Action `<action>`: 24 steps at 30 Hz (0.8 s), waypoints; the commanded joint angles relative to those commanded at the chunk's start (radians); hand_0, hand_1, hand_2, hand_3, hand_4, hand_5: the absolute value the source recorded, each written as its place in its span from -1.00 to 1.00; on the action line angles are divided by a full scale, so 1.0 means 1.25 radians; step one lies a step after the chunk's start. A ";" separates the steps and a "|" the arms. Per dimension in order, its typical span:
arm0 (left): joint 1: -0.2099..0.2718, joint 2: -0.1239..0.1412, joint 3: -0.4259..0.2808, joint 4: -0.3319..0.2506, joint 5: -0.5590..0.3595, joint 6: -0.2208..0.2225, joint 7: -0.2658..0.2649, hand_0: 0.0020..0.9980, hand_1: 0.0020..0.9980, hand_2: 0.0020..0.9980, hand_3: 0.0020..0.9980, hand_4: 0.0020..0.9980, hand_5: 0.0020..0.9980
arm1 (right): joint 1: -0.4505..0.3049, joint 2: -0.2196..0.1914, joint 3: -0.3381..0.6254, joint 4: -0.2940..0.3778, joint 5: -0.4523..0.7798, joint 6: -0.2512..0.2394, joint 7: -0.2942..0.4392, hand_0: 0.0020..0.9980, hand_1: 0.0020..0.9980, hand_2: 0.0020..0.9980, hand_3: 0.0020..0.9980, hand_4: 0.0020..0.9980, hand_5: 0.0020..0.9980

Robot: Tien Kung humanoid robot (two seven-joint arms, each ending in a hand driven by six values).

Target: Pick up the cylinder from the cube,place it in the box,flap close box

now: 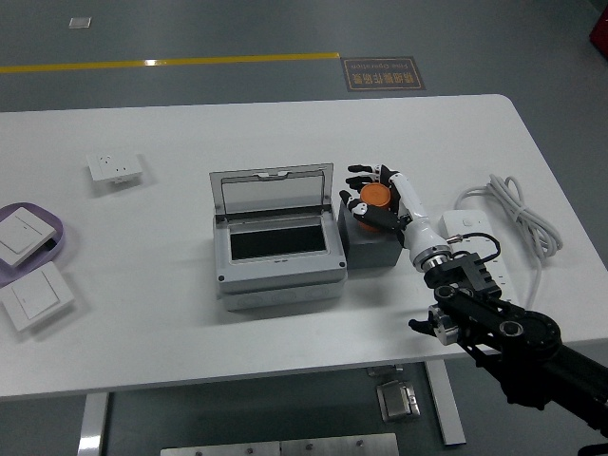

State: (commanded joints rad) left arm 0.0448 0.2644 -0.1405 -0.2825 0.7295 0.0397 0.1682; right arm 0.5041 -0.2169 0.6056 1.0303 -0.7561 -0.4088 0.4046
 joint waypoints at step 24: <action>-0.002 -0.001 -0.007 0.000 0.007 0.001 -0.004 0.25 0.24 0.10 0.25 0.40 -0.36 | -0.003 -0.001 -0.014 0.019 0.006 -0.024 0.008 0.13 -0.01 -0.12 -0.20 -1.00 -1.00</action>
State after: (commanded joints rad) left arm 0.0424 0.2632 -0.1489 -0.2825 0.7385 0.0413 0.1630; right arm 0.5008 -0.2182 0.5883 1.0535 -0.7488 -0.4390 0.4146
